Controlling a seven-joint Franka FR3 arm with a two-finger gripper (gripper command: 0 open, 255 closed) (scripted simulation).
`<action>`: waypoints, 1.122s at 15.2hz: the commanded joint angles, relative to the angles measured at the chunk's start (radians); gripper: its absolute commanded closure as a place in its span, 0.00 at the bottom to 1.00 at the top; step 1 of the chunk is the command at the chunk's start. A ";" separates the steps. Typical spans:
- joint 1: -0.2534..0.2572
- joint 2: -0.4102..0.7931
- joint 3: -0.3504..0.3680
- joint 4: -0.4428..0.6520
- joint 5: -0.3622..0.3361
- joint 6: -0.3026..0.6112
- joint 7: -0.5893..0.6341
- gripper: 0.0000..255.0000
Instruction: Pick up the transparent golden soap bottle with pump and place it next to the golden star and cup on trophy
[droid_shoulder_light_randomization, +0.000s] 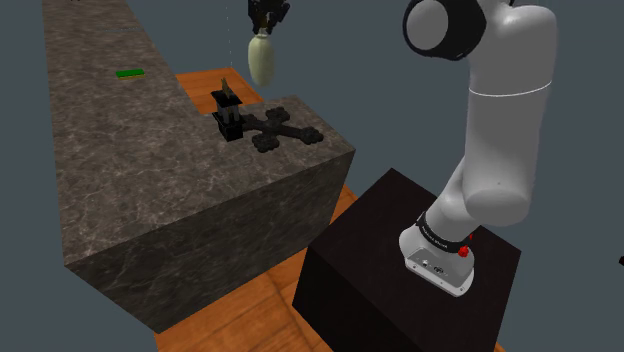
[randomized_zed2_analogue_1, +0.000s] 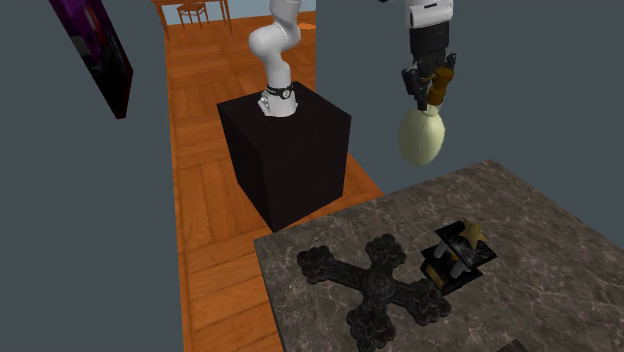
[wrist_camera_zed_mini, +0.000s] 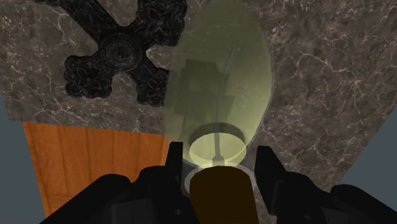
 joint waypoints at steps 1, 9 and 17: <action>0.014 0.042 0.009 0.070 -0.002 -0.024 0.041 1.00; -0.011 0.360 0.054 0.613 0.014 -0.229 0.199 1.00; 0.042 0.281 0.043 0.356 0.010 -0.060 0.169 1.00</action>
